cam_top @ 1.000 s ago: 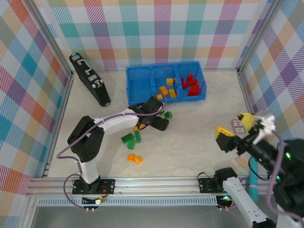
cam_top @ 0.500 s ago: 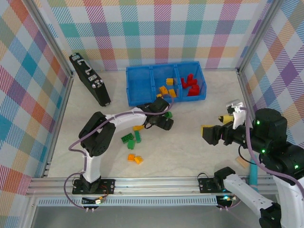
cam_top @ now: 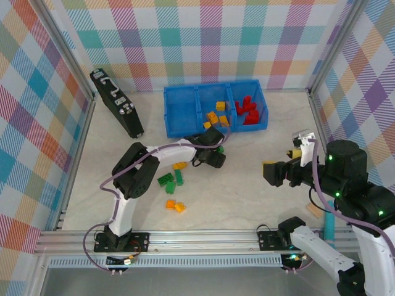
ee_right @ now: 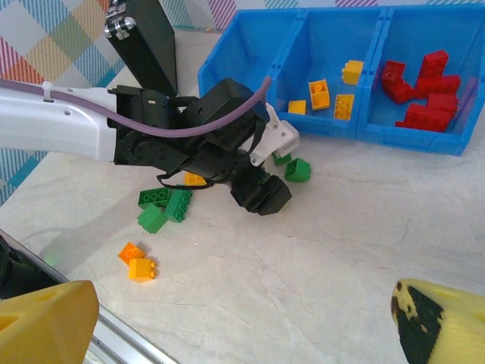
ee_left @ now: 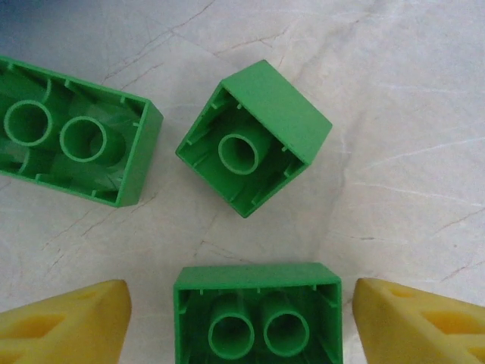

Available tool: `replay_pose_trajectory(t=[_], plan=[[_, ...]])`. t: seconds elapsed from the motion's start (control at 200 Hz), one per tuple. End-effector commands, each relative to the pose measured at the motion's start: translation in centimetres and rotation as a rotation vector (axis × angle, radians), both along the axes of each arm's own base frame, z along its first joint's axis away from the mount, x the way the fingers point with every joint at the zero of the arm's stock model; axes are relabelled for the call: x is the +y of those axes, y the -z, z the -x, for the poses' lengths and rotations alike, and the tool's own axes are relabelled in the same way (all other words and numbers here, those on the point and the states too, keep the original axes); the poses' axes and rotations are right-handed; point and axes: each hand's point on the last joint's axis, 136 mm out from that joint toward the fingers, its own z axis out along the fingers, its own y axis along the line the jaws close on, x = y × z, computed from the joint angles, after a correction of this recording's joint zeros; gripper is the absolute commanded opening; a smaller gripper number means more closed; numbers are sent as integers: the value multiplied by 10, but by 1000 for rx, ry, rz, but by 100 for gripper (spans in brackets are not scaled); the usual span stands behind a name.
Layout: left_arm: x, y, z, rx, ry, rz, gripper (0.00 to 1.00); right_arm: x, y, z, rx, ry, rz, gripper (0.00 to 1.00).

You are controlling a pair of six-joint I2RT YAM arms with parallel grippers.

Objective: Sort the legos into containers by color
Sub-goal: Pick up the lego from the center of the table.

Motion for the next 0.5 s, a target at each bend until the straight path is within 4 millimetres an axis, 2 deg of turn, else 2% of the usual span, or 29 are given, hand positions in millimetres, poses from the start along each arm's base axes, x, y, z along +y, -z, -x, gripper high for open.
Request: replay_pose_trajectory(t=[0.0,0.195,0.36,0.495], plan=[[-6,3,-3,-3,-2,-11,70,1,3,-5,-11,-9,27,99],[-9,9,-3,13,-1,-16,62,0,9,-7,-1,-3,42,99],[-8,9,-2,23,-3,-17,54,-4,6,-9,-22,17,62,99],[-5,0,1,26,-7,-20,49,-3,8,-13,-21,18,72,99]])
